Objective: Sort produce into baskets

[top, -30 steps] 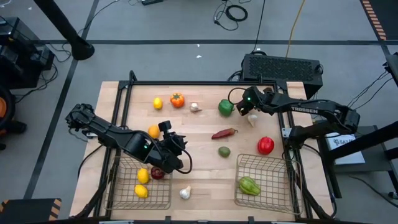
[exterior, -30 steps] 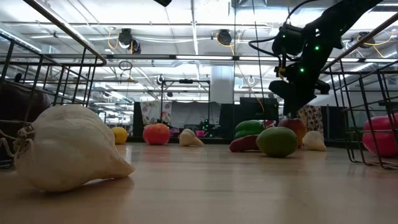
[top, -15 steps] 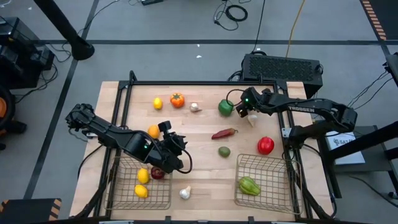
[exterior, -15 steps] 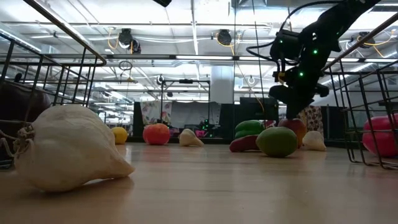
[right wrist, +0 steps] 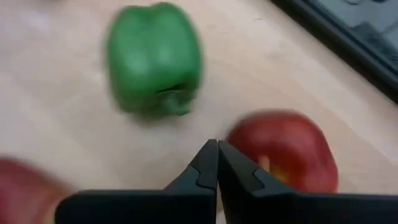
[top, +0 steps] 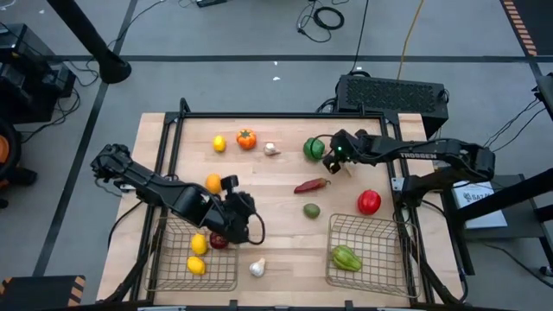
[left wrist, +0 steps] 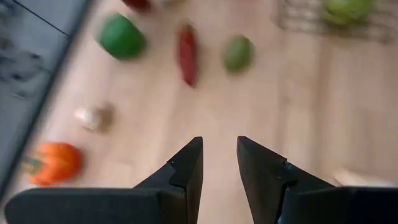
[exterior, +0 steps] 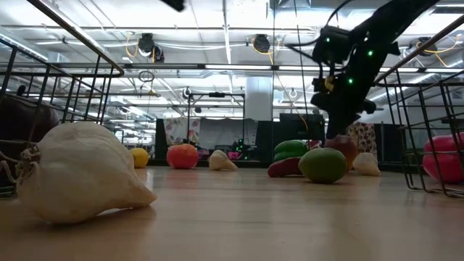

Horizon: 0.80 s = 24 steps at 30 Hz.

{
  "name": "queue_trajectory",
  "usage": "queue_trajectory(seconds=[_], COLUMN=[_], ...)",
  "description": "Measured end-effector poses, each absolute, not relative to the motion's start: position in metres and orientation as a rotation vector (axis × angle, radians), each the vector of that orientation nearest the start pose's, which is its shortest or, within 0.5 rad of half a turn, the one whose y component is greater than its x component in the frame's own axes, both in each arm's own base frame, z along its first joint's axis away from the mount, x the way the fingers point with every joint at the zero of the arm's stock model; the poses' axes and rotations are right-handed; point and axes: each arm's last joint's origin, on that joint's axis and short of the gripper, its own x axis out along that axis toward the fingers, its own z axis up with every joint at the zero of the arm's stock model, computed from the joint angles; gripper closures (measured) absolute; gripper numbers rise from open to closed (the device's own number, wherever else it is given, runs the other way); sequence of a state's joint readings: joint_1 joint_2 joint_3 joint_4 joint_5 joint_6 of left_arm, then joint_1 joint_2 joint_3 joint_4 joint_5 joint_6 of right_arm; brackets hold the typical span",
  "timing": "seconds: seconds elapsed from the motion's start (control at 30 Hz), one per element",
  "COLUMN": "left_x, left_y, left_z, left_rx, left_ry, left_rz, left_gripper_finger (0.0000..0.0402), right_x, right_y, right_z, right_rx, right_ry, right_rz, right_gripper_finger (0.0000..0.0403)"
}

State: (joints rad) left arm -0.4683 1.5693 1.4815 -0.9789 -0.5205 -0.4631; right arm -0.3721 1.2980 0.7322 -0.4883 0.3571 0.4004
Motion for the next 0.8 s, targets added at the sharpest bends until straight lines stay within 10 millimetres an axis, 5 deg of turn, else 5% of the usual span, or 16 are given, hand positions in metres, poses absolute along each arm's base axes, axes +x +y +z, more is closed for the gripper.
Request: queue_trajectory(seconds=[0.3, 0.63, 0.8], left_x=[0.276, 0.276, 0.276], left_y=[-0.142, -0.142, -0.141], left_z=[0.323, 0.323, 0.323], left_rx=[0.091, 0.094, 0.099], left_ry=[0.927, 0.92, 0.917], left_rz=[0.223, 0.23, 0.236], left_gripper_finger=[0.0295, 0.0295, 0.0295], right_x=[0.227, 0.209, 0.212], right_y=[-0.071, -0.062, -0.049], right_z=[0.237, 0.229, 0.228], right_rx=[0.351, 0.334, 0.213], right_ry=[0.848, 1.043, 1.105], right_rz=[-0.728, -0.796, -0.664], right_gripper_finger=[0.0402, 0.0394, 0.0358])
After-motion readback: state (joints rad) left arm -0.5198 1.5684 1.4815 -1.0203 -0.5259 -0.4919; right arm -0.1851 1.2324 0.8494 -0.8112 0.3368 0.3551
